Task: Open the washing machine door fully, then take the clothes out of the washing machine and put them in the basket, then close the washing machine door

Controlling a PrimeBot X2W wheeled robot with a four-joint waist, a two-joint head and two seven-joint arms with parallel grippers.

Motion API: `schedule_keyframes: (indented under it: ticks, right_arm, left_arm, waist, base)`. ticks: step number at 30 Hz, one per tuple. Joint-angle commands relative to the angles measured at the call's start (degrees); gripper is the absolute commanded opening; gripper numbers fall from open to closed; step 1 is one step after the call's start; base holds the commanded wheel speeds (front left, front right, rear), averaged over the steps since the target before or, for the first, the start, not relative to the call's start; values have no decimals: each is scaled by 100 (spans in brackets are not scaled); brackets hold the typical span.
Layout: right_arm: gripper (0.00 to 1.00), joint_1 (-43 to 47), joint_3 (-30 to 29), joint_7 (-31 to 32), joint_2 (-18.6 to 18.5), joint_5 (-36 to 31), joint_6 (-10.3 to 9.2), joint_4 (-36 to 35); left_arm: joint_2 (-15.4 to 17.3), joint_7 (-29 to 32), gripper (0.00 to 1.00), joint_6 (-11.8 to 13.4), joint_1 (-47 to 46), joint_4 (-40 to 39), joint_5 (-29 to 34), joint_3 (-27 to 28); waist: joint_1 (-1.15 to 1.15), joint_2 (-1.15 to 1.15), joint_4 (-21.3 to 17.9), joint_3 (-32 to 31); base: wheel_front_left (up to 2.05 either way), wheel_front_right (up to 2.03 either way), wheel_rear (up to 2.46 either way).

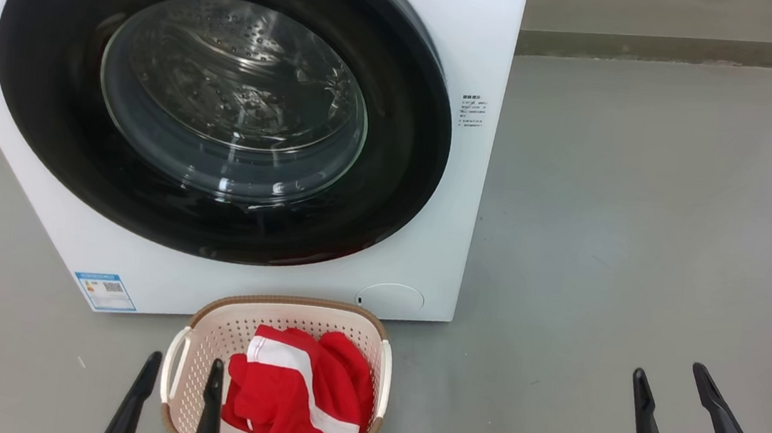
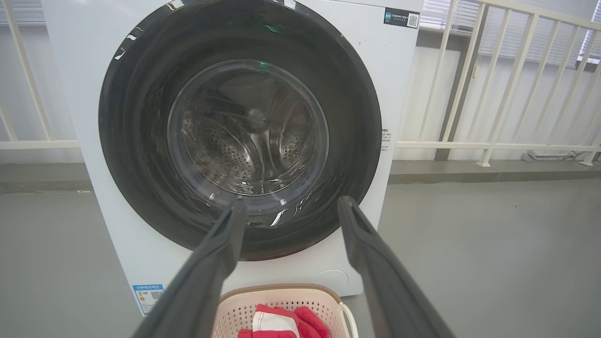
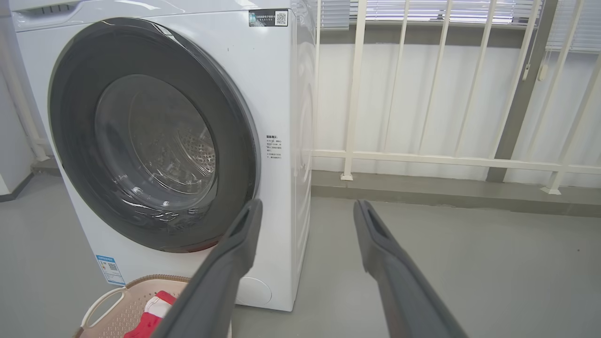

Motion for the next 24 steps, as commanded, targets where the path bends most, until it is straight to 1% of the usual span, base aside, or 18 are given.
schedule_keyframes:
  ticks: [1, 15, 19, 20, 24]
  right_arm:
    - [100, -53, 76, 5, -83, 91, -21, -196]
    - [100, 32, 51, 5, -83, 176, -21, -120]
    - [100, 28, 49, 5, -83, 178, -21, -112]
    - [0, 99, -55, 0, 4, 129, 0, 13]
    - [0, 102, -27, -1, 70, 128, 1, 284]
  left_arm:
    - [59, -35, 100, 68, -74, -190, 92, 227]
    - [21, -35, 100, 55, 2, -203, 161, 299]
    - [15, -35, 100, 91, -4, -214, 245, 326]
    - [-10, 0, 0, 52, 79, -48, 216, 122]
    - [-57, 2, 0, 49, 96, 200, 221, 87]
  waist:
    - [0, 0, -4, -15]
    - [0, 0, 21, -28]
    - [0, 0, 48, -23]
    - [0, 0, 50, -23]
    - [0, 0, 53, -24]
  base:
    - [0, 0, 0]
    - [0, 0, 0]
    - [0, 0, 0]
    - [0, 0, 0]
    - [0, 0, 0]
